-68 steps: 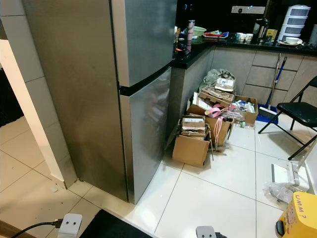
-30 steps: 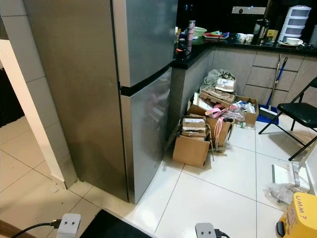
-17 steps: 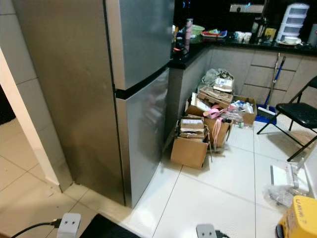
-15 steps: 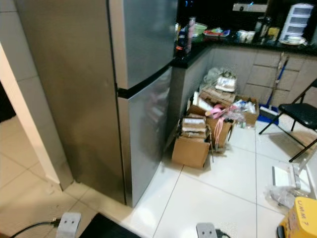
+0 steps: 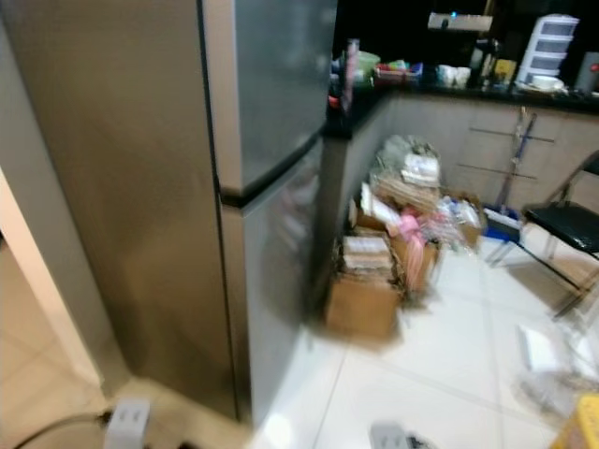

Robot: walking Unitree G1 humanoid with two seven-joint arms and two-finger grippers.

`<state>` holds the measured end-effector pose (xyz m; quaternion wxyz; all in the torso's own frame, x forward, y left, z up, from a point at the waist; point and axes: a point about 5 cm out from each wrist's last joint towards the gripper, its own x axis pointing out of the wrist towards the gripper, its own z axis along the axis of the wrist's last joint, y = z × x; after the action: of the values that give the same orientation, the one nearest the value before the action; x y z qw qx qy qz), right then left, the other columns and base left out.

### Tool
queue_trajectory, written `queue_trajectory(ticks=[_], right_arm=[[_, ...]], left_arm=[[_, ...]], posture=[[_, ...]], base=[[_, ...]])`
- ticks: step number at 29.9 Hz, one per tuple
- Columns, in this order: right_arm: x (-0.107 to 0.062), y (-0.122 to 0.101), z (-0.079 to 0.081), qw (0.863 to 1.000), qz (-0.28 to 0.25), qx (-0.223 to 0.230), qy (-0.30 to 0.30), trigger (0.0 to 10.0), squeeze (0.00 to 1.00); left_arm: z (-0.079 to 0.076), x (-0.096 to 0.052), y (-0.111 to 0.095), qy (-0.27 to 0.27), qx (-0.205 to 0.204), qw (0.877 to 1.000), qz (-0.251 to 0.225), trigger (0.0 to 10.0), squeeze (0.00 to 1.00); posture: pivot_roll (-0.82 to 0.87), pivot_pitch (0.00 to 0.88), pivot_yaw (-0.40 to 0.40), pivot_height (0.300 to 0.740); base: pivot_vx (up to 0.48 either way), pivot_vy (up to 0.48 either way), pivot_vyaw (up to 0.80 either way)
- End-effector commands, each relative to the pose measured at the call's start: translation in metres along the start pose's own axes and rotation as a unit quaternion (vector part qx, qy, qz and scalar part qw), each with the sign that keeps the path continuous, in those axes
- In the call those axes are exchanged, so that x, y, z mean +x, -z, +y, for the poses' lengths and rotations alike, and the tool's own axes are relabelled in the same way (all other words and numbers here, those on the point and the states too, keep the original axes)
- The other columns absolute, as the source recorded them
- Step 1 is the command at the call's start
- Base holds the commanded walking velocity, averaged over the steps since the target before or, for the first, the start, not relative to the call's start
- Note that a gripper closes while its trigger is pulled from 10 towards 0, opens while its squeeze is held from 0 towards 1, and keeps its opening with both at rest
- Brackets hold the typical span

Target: Restocking fridge

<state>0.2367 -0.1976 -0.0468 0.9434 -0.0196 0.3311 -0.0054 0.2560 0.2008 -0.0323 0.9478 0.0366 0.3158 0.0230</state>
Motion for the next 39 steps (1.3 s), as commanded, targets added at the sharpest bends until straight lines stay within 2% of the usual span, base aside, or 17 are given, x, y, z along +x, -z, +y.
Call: queue_trajectory(ticks=[1,15,24,39], right_arm=[[-0.0005,0.0028,0.0047,1.000,0.002,0.007,-0.004,10.0,0.00],[-0.0021,0.0059,0.0023,1.000,0.000,0.022,0.003,10.0,0.00],[-0.0036,0.0096,0.0016,1.000,0.003,0.021,0.003,10.0,0.00],[-0.0038,0.0105,0.0028,1.000,0.004,0.019,0.001,10.0,0.00]], left_arm=[[0.0045,-0.0034,0.0118,-0.006,0.003,1.000,0.019,10.0,0.00],[0.0024,-0.0021,0.0088,0.002,0.014,1.000,0.018,10.0,0.00],[0.0014,-0.0012,0.0062,0.004,0.020,1.000,0.016,10.0,0.00],[0.0000,-0.0030,0.0100,0.002,0.030,1.000,0.010,10.0,0.00]], posture=[[-0.03,0.049,0.002,0.740],[-0.05,0.057,0.018,0.740],[-0.05,0.065,0.016,0.740],[-0.05,0.075,0.012,0.740]], base=[[0.296,0.000,0.00],[0.283,0.000,0.00],[0.265,0.000,-0.40],[0.000,0.000,0.00]])
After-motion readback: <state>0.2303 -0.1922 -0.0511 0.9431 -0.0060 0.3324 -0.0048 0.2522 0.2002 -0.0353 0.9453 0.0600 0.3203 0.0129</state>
